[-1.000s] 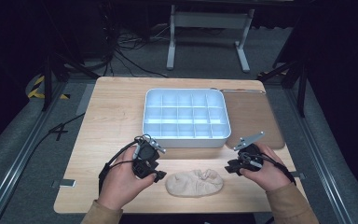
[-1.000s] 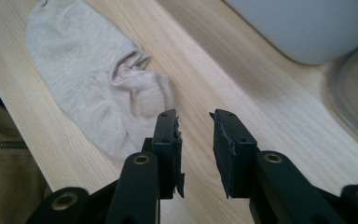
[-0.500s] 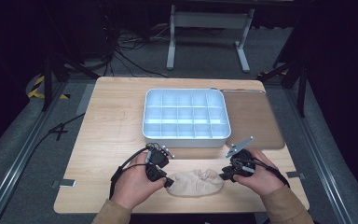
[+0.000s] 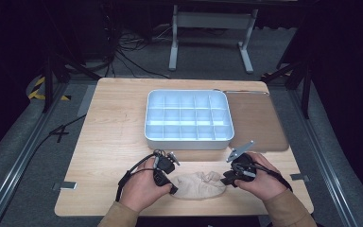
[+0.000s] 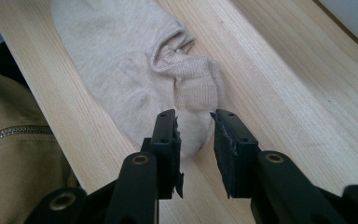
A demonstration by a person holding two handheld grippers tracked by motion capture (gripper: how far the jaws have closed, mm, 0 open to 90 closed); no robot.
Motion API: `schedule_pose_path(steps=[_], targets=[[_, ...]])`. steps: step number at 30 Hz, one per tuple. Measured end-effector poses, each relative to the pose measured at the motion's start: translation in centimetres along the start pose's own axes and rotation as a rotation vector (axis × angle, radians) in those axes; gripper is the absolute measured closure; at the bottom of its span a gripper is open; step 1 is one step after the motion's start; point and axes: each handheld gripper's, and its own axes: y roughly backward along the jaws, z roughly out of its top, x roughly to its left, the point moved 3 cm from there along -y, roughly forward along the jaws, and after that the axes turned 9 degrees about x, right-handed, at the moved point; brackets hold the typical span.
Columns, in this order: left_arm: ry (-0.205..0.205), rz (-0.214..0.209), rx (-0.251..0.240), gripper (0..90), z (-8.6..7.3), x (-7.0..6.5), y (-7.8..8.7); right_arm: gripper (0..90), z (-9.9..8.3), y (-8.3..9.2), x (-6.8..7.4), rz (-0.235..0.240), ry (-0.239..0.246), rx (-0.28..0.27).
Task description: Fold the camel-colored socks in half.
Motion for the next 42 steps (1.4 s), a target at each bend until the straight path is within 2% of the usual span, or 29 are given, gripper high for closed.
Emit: schedule_pose_path(steps=[3, 11, 13, 16, 17, 18, 19, 22, 24, 26, 30, 32, 37, 42], targets=[[0.014, 0.022, 0.014, 54.3, 0.0, 0.1, -0.2, 70.5, 0.0, 0.0, 0.1, -0.001, 0.003, 0.001], [-0.025, 0.073, 0.030, 51.0, 0.7, -0.5, -1.2, 69.8, 0.2, -0.4, 0.7, -0.001, 0.015, 0.015], [-0.027, 0.070, 0.030, 50.3, 0.8, -0.6, -1.3, 69.7, 0.2, -0.4, 0.8, 0.000, 0.019, 0.018], [-0.044, 0.119, 0.038, 51.0, 1.1, -1.2, -1.5, 69.3, 0.2, -0.7, 1.0, -0.004, 0.018, 0.025], [-0.038, 0.136, 0.042, 51.7, 1.1, -1.4, -1.6, 69.2, 0.3, -0.7, 1.0, -0.007, 0.019, 0.026], [-0.038, 0.136, 0.042, 52.1, 1.1, -1.4, -1.6, 69.2, 0.3, -0.7, 1.0, -0.007, 0.019, 0.026], [-0.044, 0.163, 0.050, 52.7, 1.3, -1.8, -1.7, 68.9, 0.3, -0.8, 1.2, -0.010, 0.019, 0.027], [-0.033, 0.159, 0.054, 56.5, 1.4, -2.1, -1.7, 68.8, 0.3, -0.8, 1.3, -0.014, 0.021, 0.029], [-0.030, 0.140, 0.053, 60.7, 1.4, -2.1, -1.7, 68.8, 0.2, -0.9, 1.4, -0.013, 0.026, 0.034], [-0.015, 0.111, 0.039, 68.8, 1.4, -2.0, -1.7, 68.8, 0.2, -1.0, 1.6, -0.010, 0.029, 0.038], [-0.008, 0.093, 0.031, 78.5, 1.5, -1.9, -1.7, 69.1, 0.2, -1.3, 1.8, -0.009, 0.030, 0.045], [-0.005, 0.102, 0.024, 83.4, 1.5, -1.9, -1.6, 70.0, 0.3, -1.4, 1.8, -0.012, 0.030, 0.048], [0.003, 0.106, 0.018, 84.8, 1.4, -1.7, -1.4, 77.6, 0.3, -1.6, 2.1, -0.006, 0.021, 0.055], [0.022, 0.119, 0.012, 84.8, 0.9, -1.1, -0.3, 83.6, 0.5, -2.0, 2.4, 0.000, 0.009, 0.042]])
